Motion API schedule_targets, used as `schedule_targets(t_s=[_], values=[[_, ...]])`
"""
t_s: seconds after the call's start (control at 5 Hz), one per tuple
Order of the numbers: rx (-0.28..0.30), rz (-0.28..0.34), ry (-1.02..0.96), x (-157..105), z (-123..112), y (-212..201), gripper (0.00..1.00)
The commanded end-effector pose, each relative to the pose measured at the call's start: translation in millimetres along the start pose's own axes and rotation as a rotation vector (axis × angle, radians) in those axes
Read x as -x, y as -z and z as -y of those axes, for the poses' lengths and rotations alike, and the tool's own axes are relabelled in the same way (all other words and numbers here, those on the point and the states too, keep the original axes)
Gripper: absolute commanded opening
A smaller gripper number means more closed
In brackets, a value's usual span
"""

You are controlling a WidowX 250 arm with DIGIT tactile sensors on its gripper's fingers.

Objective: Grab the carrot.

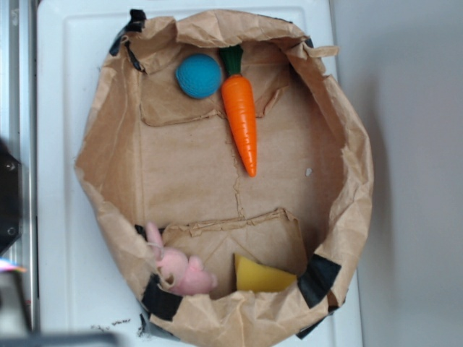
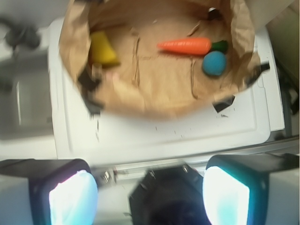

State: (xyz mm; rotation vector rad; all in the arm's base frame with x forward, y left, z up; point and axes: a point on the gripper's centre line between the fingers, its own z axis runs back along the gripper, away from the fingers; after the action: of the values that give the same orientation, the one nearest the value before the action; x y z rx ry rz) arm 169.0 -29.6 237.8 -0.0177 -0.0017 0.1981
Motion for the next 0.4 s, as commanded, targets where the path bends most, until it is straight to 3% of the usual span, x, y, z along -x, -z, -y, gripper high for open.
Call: schedule_targets(t_s=[0.0,0.2], values=[[-0.054,0.093,-0.167,-52.6,7.0,25.0,1.0],[-0.027,0.164,-0.418,-56.3,-10.6,31.8,1.0]])
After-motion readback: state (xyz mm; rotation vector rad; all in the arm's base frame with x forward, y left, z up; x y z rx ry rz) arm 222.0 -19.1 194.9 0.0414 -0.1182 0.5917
